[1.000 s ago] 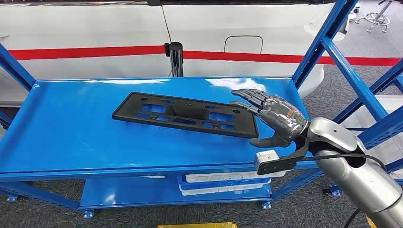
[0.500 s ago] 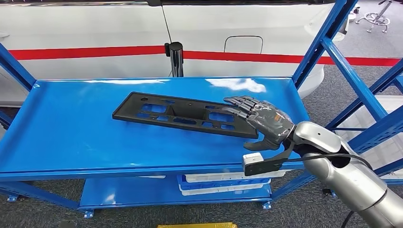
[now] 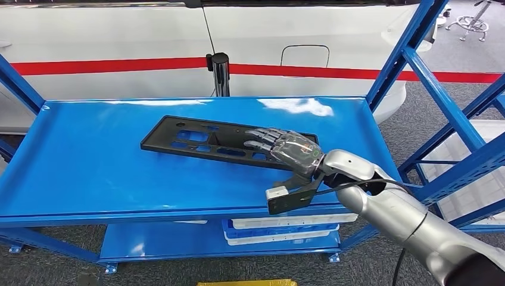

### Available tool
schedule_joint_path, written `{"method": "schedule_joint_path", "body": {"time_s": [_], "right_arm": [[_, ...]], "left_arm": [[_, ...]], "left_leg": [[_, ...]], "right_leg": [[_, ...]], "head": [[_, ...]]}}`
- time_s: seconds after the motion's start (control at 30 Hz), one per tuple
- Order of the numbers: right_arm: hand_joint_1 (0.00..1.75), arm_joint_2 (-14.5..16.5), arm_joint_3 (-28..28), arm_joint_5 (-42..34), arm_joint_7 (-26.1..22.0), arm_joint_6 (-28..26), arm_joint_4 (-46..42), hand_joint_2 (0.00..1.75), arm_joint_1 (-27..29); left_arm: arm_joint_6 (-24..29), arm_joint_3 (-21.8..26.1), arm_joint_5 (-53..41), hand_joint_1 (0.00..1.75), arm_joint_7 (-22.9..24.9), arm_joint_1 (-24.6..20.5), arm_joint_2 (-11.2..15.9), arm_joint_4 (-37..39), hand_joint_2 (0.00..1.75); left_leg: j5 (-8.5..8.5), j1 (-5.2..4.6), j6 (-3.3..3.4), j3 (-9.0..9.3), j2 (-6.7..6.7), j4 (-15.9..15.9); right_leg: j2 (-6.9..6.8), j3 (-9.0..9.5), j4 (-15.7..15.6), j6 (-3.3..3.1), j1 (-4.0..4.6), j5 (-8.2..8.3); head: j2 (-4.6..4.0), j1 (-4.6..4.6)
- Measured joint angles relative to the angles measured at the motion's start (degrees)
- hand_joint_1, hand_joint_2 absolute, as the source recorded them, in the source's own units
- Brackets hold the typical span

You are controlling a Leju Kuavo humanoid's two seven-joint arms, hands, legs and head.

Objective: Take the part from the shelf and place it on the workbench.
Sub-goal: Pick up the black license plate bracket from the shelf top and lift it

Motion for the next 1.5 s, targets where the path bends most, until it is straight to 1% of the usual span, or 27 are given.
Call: {"method": "schedule_joint_path", "body": {"time_s": [0.17, 0.37, 0.77, 0.87, 1.0, 1.07, 1.2, 1.3, 1.4, 1.5], "right_arm": [[0.0, 4.07, 3.09, -0.02, 0.16, -1.09, 5.53, 1.75, -1.31], [0.0, 7.89, 5.14, 0.03, 0.25, -2.45, 10.87, 1.75, -2.37], [0.0, 13.12, 7.75, 0.83, -0.31, -6.06, 17.94, 1.75, -2.48], [0.0, 14.43, 7.91, 1.87, 1.15, -8.97, 19.6, 1.75, -2.48], [0.0, 16.34, 7.09, 4.82, 6.81, -17.39, 23.15, 1.75, -2.59], [0.02, 17.04, 6.49, 5.77, 7.9, -19.7, 24.98, 1.75, -2.95], [1.69, 18.17, 5.65, 7.27, 9.63, -21.45, 27.99, 1.75, -3.48], [1.73, 19.1, 4.92, 8.86, 12.67, -23.3, 30.55, 1.75, -3.99], [1.72, 19.76, 3.72, 10.69, 15.43, -24.95, 33.15, 1.75, -4.45], [1.73, 19.88, 2.51, 11.82, 16.81, -25.68, 34.88, 1.75, -4.66]], "left_arm": [[0.07, 0.05, -0.4, 0.0, 0.13, -0.02, 0.0, 0.0, 0.0], [0.18, 0.72, -0.47, 0.0, 0.31, -0.01, 0.0, 0.0, 0.0], [0.16, 1.47, -0.43, 0.0, 0.29, -0.01, -0.02, 0.0, 0.0], [0.15, 1.59, -0.43, 0.0, 0.31, -0.01, -0.03, 0.0, 0.0], [0.15, 2.04, -0.5, 0.0, 0.24, 0.01, -0.18, 0.0, 0.0], [0.15, 2.36, -0.55, 0.0, 0.21, 0.04, -0.31, 0.0, 0.0], [0.15, 2.72, -0.56, 0.0, 0.18, 0.05, -0.47, 0.0, 0.0], [0.15, 2.86, -0.65, 0.0, 0.14, 0.05, -0.5, 0.0, 0.0], [0.03, 2.93, -1.01, 0.0, 0.15, 0.03, -0.5, 0.0, 0.0], [-0.13, 3.07, -1.23, 0.0, 0.22, 0.01, -0.5, 0.0, 0.0]], "left_leg": [[0.0, 0.01, 0.01, -0.01, 0.01, 0.0], [0.0, 0.01, 0.0, -0.01, -0.01, 0.0], [0.0, 0.01, 0.0, 0.0, 0.0, 0.0], [-0.01, 0.01, -0.01, 0.0, 0.01, 0.0], [0.0, 0.01, -0.01, 0.0, -0.01, 0.0], [0.0, 0.01, 0.0, 0.0, -0.01, 0.0], [0.0, 0.01, 0.0, 0.0, 0.0, 0.01], [0.0, 0.0, 0.0, 0.0, -0.01, 0.01], [0.0, 0.01, -0.01, 0.0, -0.01, 0.01], [0.0, 0.01, -0.01, 0.0, -0.01, 0.01]], "right_leg": [[0.01, 0.03, 0.03, -0.01, 0.0, 0.0], [-0.01, 0.02, 0.02, -0.01, 0.0, -0.01], [0.0, -0.01, 0.02, -0.02, 0.0, -0.02], [0.0, -0.02, 0.02, -0.03, 0.0, -0.02], [0.0, 0.0, 0.03, -0.04, 0.0, -0.02], [0.0, 0.01, 0.03, -0.03, 0.0, -0.02], [0.0, 0.01, 0.03, -0.03, 0.0, -0.01], [0.0, 0.0, 0.03, -0.03, 0.0, -0.02], [0.0, -0.01, 0.03, -0.03, 0.0, -0.02], [0.0, -0.01, 0.03, -0.03, 0.0, -0.02]], "head": [[0.0, 0.0], [0.0, 0.01], [0.0, 0.01], [0.0, 0.01], [0.0, 0.01], [0.0, 0.02], [0.01, 0.01], [0.0, 0.0], [0.0, 0.01], [0.0, 0.02]]}}
